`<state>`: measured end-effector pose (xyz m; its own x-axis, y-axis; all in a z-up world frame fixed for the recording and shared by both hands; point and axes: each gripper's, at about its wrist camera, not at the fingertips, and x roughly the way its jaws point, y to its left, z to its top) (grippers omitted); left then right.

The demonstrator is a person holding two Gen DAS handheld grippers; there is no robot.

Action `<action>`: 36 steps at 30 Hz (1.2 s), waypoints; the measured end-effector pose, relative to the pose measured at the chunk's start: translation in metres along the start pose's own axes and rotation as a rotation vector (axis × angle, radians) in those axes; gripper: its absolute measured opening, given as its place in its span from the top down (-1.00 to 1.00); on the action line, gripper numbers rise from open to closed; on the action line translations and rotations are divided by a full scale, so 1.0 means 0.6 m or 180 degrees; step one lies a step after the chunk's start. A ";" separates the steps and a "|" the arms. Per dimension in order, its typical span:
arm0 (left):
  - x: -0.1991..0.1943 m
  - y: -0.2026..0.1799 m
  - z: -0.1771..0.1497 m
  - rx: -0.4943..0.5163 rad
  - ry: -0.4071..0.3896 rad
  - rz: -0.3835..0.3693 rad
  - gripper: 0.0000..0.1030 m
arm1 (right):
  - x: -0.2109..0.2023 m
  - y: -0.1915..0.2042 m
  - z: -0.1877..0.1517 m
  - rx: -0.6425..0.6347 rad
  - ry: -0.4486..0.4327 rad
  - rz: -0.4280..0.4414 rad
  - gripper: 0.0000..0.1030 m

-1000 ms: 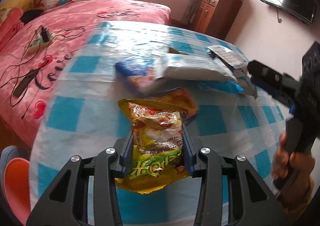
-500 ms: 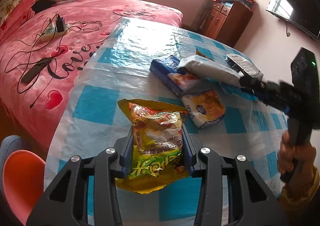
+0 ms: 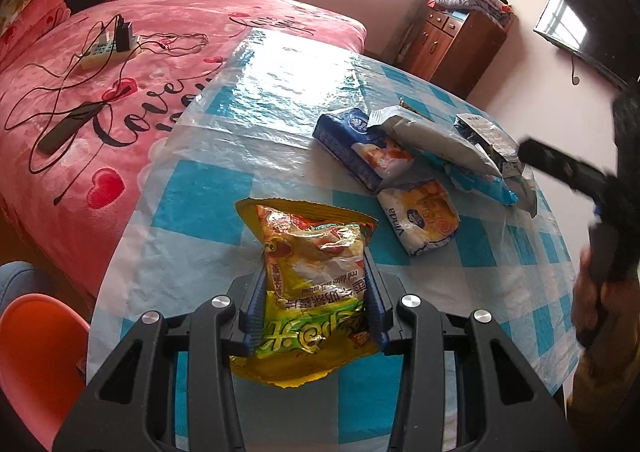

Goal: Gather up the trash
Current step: 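Grasp the white wet-wipes packet with the right tool while the left tool holds the yellow bag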

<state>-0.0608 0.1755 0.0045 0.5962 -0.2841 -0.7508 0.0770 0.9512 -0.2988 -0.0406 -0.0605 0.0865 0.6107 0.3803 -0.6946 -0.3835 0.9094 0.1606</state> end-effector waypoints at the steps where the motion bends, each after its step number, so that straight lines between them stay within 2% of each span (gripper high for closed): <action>1: 0.001 0.000 0.000 0.0001 0.0001 0.0000 0.16 | 0.007 -0.010 0.005 -0.0013 0.0031 0.0019 -0.81; 4: 0.002 0.001 0.001 0.0010 0.0003 -0.0010 0.16 | 0.042 -0.024 0.030 -0.0179 0.0165 -0.0001 -0.81; 7: 0.002 0.004 0.002 0.0001 0.0007 -0.0026 0.16 | 0.083 -0.027 0.047 -0.0364 0.0363 0.0159 -0.81; 12: 0.003 0.005 0.003 0.0015 0.0004 -0.0033 0.16 | 0.138 -0.023 0.057 -0.0573 0.0654 0.0253 -0.82; 14: 0.004 0.004 0.003 0.0032 0.0003 -0.0034 0.16 | 0.155 -0.027 0.057 -0.0564 0.0764 0.0319 -0.89; 20: 0.006 0.007 0.004 0.0027 -0.0011 -0.0054 0.15 | 0.151 -0.022 0.045 -0.0665 0.0790 0.0351 -0.91; 25: 0.007 0.008 0.003 0.0033 -0.0026 -0.0069 0.15 | 0.153 0.007 0.014 -0.0874 0.0883 0.0306 -0.87; 26: 0.007 0.007 0.003 0.0037 -0.0026 -0.0066 0.15 | 0.154 0.010 0.012 -0.0858 0.0884 0.0331 -0.84; 27: 0.007 0.006 0.003 0.0040 -0.0029 -0.0069 0.15 | 0.154 0.012 0.008 -0.0818 0.0894 0.0350 -0.65; 28: 0.007 0.006 0.003 0.0042 -0.0029 -0.0072 0.15 | 0.152 0.013 0.006 -0.0779 0.0877 0.0347 -0.56; 36: 0.002 0.008 -0.004 0.0038 -0.0037 -0.0118 0.15 | 0.121 0.011 -0.009 -0.0363 0.0738 0.0447 -0.46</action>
<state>-0.0617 0.1793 0.0008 0.6021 -0.3179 -0.7324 0.1087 0.9414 -0.3193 -0.0025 -0.0277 0.0331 0.3767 0.4406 -0.8149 -0.5365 0.8209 0.1958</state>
